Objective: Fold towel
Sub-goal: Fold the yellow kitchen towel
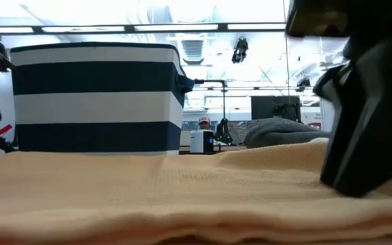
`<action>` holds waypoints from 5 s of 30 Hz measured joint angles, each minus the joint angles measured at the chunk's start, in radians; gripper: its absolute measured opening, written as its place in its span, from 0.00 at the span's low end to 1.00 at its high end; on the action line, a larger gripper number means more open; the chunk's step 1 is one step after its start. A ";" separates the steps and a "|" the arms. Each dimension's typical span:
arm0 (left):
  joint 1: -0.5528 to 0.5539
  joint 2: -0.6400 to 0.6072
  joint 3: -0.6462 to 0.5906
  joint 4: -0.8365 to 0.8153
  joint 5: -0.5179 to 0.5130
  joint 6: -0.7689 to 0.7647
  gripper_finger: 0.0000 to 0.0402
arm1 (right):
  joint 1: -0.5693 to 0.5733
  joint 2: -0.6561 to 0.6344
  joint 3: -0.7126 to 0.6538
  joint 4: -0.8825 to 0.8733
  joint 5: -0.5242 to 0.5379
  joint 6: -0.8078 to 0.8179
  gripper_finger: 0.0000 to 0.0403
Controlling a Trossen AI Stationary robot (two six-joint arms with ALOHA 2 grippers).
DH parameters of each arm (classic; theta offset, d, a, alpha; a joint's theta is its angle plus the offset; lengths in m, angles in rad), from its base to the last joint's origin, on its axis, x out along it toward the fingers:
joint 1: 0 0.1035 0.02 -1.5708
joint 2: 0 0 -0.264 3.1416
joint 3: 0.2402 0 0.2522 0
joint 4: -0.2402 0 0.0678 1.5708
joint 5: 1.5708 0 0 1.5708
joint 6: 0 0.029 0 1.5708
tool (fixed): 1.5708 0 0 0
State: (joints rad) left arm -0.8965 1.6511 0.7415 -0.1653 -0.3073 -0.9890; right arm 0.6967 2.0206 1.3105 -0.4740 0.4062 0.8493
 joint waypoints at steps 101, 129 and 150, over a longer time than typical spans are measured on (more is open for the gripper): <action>0.066 0.015 0.008 -0.106 -0.170 0.118 0.46 | -0.550 -0.310 -0.246 -0.038 0.080 -0.366 0.25; 0.183 0.205 0.120 0.188 -0.091 0.362 0.46 | -0.300 -0.253 -0.355 -0.310 0.076 -0.039 0.29; 0.473 -0.041 0.115 0.137 -0.290 0.670 0.46 | -0.054 -0.094 -0.074 0.276 0.045 -0.196 0.26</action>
State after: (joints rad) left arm -0.4230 1.6097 0.8566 -0.0278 -0.5971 -0.3186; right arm 0.6430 1.9264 1.2360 -0.1977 0.4508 0.6529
